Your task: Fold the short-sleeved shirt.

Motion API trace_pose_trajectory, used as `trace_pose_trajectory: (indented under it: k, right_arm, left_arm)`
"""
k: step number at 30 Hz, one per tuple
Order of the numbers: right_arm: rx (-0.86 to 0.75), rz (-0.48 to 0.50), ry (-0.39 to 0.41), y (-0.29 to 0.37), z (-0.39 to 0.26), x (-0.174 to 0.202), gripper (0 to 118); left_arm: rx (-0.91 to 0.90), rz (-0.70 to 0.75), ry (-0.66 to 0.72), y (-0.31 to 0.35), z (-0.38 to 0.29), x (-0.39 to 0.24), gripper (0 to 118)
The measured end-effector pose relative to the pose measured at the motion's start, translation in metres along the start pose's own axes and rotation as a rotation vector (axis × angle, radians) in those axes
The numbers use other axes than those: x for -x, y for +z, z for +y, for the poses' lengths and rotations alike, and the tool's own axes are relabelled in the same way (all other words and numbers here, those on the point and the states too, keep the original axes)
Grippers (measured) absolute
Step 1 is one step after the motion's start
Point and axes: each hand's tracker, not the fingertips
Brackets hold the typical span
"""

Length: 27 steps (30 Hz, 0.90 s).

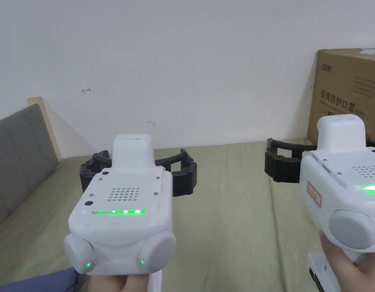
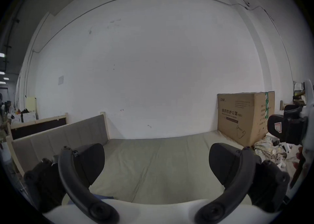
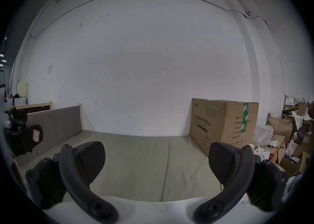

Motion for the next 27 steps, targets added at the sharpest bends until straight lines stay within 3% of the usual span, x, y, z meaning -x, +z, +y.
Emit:
trace_pose_trajectory:
  k: [13,27]
  right_arm:
    - [0.013,-0.041,0.007,0.002,-0.001,-0.005,118]
    - [0.024,-0.023,0.028,0.012,-0.002,0.005,118]
  left_arm:
    - [0.035,-0.003,0.049,0.002,-0.004,0.005,118]
    - [0.045,0.001,0.088,0.013,-0.003,0.009,118]
